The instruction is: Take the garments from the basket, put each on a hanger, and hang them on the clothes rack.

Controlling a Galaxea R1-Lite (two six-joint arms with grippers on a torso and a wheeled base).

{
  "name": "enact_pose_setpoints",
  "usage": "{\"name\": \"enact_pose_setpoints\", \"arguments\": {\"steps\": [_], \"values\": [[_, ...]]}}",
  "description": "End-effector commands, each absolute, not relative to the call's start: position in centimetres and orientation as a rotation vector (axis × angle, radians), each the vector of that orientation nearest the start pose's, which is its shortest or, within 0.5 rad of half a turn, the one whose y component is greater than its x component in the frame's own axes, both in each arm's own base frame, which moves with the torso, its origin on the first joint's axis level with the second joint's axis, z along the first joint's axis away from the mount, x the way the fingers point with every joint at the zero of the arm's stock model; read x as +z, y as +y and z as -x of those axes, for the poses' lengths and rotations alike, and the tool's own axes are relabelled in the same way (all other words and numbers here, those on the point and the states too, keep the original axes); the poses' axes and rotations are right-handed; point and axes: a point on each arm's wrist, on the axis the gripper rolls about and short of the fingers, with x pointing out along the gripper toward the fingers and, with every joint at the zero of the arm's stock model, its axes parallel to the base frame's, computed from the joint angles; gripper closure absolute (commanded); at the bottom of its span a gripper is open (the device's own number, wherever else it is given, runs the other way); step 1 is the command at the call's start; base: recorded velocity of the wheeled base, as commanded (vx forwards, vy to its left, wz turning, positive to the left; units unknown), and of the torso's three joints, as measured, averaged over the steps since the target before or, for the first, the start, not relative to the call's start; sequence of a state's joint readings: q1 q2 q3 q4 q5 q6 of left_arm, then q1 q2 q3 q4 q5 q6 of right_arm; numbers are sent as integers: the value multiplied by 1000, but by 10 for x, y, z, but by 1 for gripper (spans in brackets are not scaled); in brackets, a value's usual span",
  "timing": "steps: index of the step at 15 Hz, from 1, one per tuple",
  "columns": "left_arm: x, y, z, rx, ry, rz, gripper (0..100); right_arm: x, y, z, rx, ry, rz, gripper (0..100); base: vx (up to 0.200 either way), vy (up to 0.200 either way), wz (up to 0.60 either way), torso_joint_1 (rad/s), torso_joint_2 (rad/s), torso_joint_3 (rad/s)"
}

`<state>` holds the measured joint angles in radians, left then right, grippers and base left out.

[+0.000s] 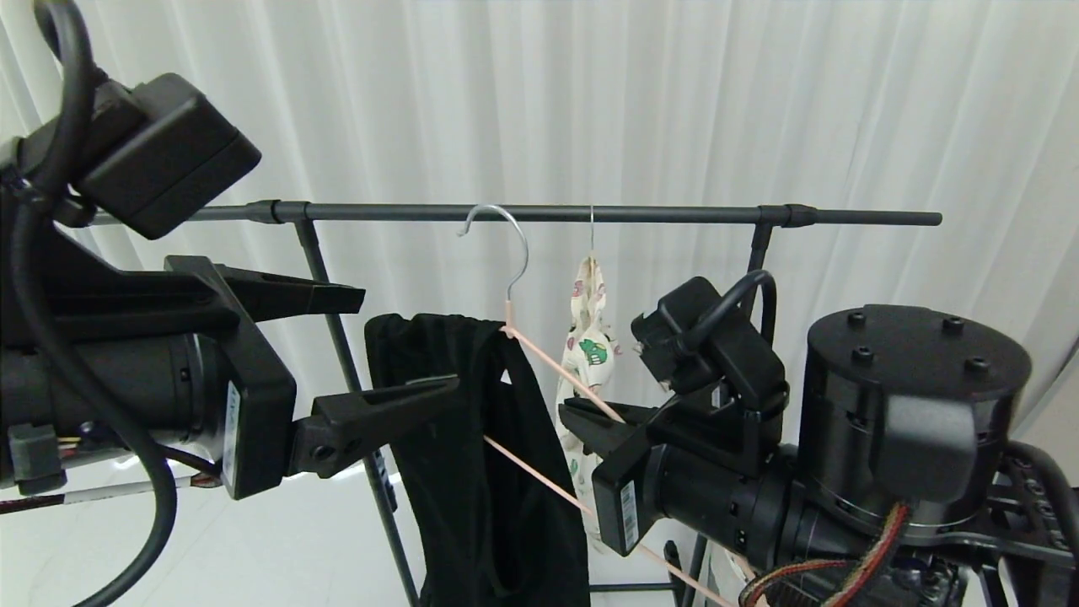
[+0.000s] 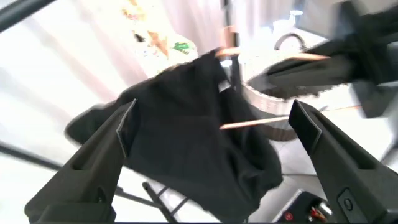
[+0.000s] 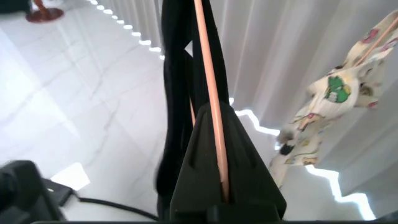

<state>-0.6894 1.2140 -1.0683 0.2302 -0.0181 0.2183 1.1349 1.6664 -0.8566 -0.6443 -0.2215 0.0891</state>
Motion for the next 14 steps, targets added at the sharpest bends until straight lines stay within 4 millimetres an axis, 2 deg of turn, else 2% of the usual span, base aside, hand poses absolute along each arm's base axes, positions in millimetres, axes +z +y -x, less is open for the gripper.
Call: {"name": "enact_pose_setpoints", "arguments": {"steps": [1, 3, 7, 10, 14], "values": [[294, -109, -133, -732, 277, -328, 0, 208, 270, -136, 893, 151, 47, 100, 0, 0, 0, 0, 0, 0], [294, -107, -131, -735, 274, -328, 0, 203, 266, -138, 890, 128, 88, 100, 0, 0, 0, 0, 0, 0], [279, -97, -120, -820, 292, -319, 0, 192, 232, -134, 976, 62, 183, 100, 0, 0, 0, 0, 0, 0], [262, -89, -122, -888, 227, -393, 0, 189, 211, -123, 1078, 23, 254, 100, 0, 0, 0, 0, 0, 0], [242, -90, -120, -1056, 145, -535, 0, 180, 193, -108, 1174, 16, 300, 100, 0, 0, 0, 0, 0, 0]]}}
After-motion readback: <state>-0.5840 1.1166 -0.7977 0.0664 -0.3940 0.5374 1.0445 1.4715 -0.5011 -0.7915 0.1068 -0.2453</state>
